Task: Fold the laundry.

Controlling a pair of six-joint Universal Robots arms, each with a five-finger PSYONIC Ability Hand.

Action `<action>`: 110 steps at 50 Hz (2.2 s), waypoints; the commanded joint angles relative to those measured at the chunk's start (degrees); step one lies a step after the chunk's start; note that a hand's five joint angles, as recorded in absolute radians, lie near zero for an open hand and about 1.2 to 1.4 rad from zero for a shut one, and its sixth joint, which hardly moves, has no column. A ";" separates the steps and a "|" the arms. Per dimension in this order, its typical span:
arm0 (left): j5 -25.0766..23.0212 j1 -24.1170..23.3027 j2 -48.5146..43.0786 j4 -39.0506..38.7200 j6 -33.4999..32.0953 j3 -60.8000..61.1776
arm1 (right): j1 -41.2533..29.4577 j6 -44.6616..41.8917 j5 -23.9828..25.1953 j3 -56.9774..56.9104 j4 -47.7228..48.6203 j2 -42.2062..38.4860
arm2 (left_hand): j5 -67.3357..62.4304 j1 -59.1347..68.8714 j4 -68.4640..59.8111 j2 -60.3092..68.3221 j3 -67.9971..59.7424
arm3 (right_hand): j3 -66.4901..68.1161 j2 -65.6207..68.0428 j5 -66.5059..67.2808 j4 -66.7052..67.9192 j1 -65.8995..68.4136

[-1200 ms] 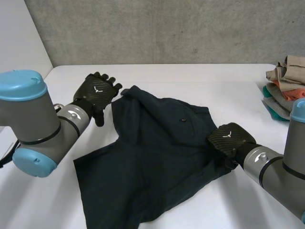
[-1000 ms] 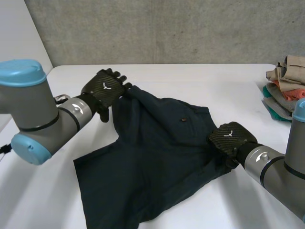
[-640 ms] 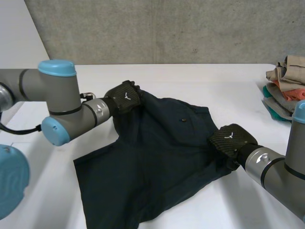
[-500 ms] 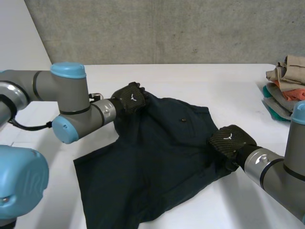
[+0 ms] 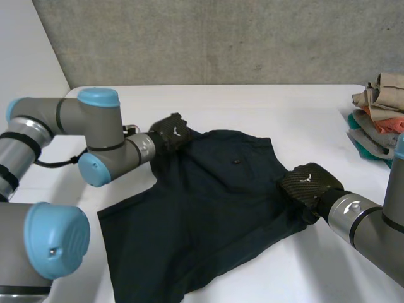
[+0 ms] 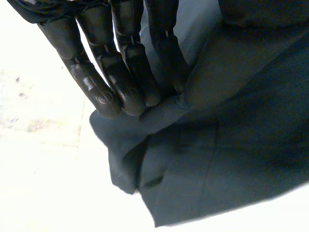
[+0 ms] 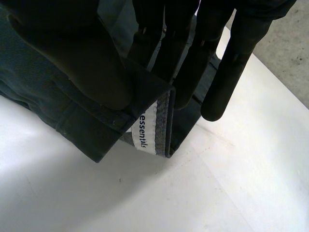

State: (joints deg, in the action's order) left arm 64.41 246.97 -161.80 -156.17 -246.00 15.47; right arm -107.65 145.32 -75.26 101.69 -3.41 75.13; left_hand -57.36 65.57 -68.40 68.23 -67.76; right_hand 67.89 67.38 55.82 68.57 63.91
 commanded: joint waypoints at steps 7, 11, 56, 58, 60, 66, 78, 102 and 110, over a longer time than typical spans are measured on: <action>6.77 5.79 22.92 -19.85 6.58 34.59 | -1.42 -0.04 -0.15 -0.35 -0.63 0.19 | -12.64 14.43 -11.60 11.77 -12.24 | 12.11 12.62 14.18 11.43 16.09; 11.15 7.81 24.42 -22.34 6.50 40.05 | -1.60 -0.04 -0.24 -0.44 -0.90 0.46 | -12.64 14.43 -11.60 11.77 -12.24 | 12.11 12.62 14.18 11.43 16.09; 25.50 -1.57 67.31 6.30 49.55 79.43 | -8.45 18.59 -12.36 -28.12 -4.50 -16.85 | 57.32 -55.52 58.35 -58.19 57.72 | 12.11 12.62 14.18 11.43 16.09; 25.33 -2.55 68.11 7.19 50.09 81.37 | -8.81 19.12 -13.33 -29.00 -4.50 -17.56 | 57.32 -55.52 58.35 -58.19 57.72 | 12.11 12.62 14.18 11.43 16.09; 25.50 -4.30 68.29 7.19 50.71 83.57 | -9.16 19.56 -14.12 -29.80 -4.59 -18.44 | 57.36 -55.57 58.40 -58.23 57.76 | 12.11 12.62 14.18 11.43 16.09; 27.78 -8.52 66.62 4.30 53.25 85.43 | -9.60 20.09 -14.83 -29.45 -4.68 -18.97 | 57.36 -55.57 58.40 -58.23 57.76 | 12.11 12.62 14.18 11.43 16.09; 31.91 -11.78 52.56 -4.84 55.37 79.89 | -8.02 21.67 -14.39 -26.99 -5.82 -16.77 | -12.59 14.39 -11.56 11.72 -12.19 | 12.11 12.62 14.18 11.43 16.09; 26.90 -12.75 64.61 15.38 34.55 83.43 | 5.26 -23.16 15.41 -5.18 -42.05 7.51 | -12.64 14.43 -11.60 11.77 -12.24 | 12.11 12.62 14.18 11.43 16.09; 30.07 -4.40 52.39 6.33 28.03 62.07 | 0.69 -4.89 7.94 -17.39 -26.05 -4.89 | -12.64 14.43 -11.60 11.77 -12.24 | 12.11 12.62 14.18 11.43 16.09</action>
State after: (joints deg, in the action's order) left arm 93.26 237.03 -101.03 -143.46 -214.29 92.19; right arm -104.06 128.37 -61.67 92.95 -40.83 78.74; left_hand -56.92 66.45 -68.45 68.40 -67.93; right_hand 68.41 67.38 57.68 68.59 63.89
